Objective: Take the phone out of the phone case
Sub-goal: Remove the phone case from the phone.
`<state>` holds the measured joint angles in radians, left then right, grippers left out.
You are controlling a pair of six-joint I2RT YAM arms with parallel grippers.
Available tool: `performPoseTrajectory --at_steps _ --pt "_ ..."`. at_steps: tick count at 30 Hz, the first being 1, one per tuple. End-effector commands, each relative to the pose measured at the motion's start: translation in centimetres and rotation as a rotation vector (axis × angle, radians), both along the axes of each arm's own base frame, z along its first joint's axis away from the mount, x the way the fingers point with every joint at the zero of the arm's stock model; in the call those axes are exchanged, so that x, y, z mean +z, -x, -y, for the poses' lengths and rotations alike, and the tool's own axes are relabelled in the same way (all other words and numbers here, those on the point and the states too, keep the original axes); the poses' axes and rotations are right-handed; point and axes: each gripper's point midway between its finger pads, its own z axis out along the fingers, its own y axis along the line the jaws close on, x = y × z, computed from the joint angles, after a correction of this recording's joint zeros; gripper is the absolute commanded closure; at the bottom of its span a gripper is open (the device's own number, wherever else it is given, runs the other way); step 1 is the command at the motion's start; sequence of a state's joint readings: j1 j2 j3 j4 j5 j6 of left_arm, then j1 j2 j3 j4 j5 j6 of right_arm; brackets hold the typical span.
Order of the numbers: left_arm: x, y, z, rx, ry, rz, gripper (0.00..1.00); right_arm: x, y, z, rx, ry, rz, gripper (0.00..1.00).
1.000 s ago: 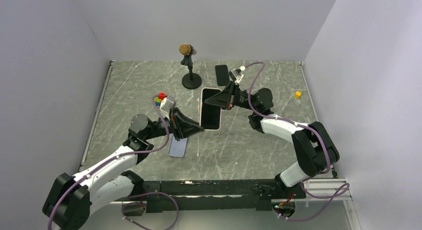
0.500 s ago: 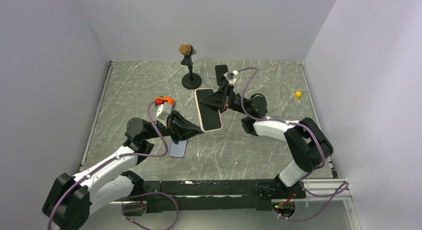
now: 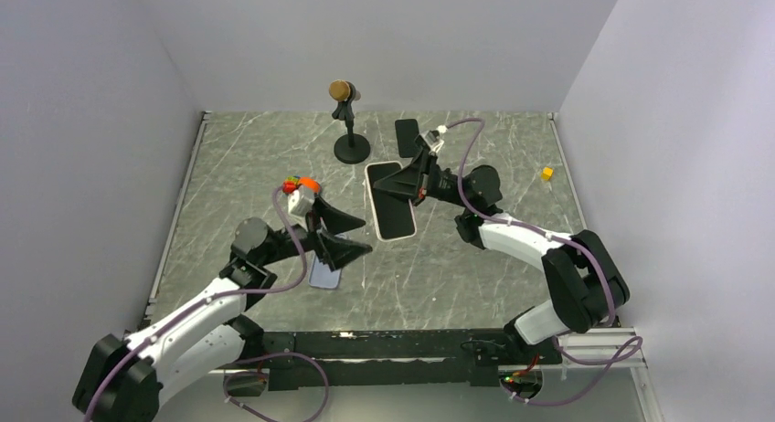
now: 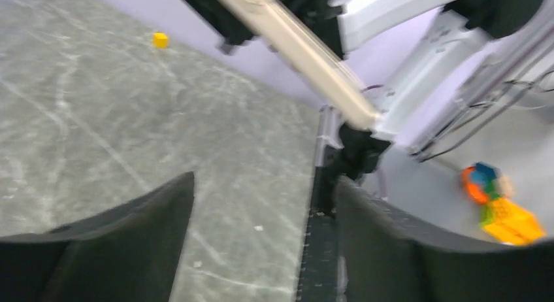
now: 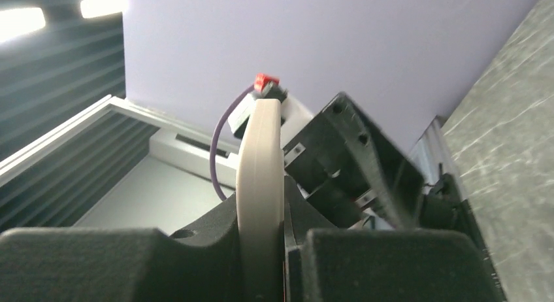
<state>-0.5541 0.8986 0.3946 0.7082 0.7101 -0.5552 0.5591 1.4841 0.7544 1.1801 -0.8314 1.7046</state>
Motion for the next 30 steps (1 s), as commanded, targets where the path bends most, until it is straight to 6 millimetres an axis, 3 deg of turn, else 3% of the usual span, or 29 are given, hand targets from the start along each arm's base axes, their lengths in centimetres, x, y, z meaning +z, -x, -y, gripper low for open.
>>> performPoseTrajectory --at_steps 1,4,7,11,13,25,30 --pt "1.9 3.4 -0.3 -0.074 0.056 0.033 0.09 1.2 -1.3 1.0 -0.06 -0.021 0.078 1.0" --pt "3.2 3.7 -0.2 -0.08 0.078 0.031 0.05 1.4 -1.7 0.9 -0.049 -0.052 0.067 1.0" --pt "4.6 3.7 0.1 -0.102 0.101 0.026 0.08 1.5 -1.9 0.9 -0.045 -0.07 0.057 1.0" --pt "4.2 2.7 1.1 -0.12 0.083 -0.014 0.29 1.8 -1.9 1.0 -0.049 -0.078 0.061 1.0" --pt "3.8 2.3 1.5 -0.128 0.078 -0.034 0.33 1.9 -1.8 1.1 -0.05 -0.077 0.064 1.0" --pt "4.8 2.4 2.2 -0.185 0.132 -0.034 0.18 1.7 -1.5 1.2 -0.053 -0.074 0.066 1.0" --pt "4.5 1.7 2.5 -0.165 0.122 -0.053 0.29 2.0 -1.4 1.2 -0.049 -0.08 0.069 1.0"
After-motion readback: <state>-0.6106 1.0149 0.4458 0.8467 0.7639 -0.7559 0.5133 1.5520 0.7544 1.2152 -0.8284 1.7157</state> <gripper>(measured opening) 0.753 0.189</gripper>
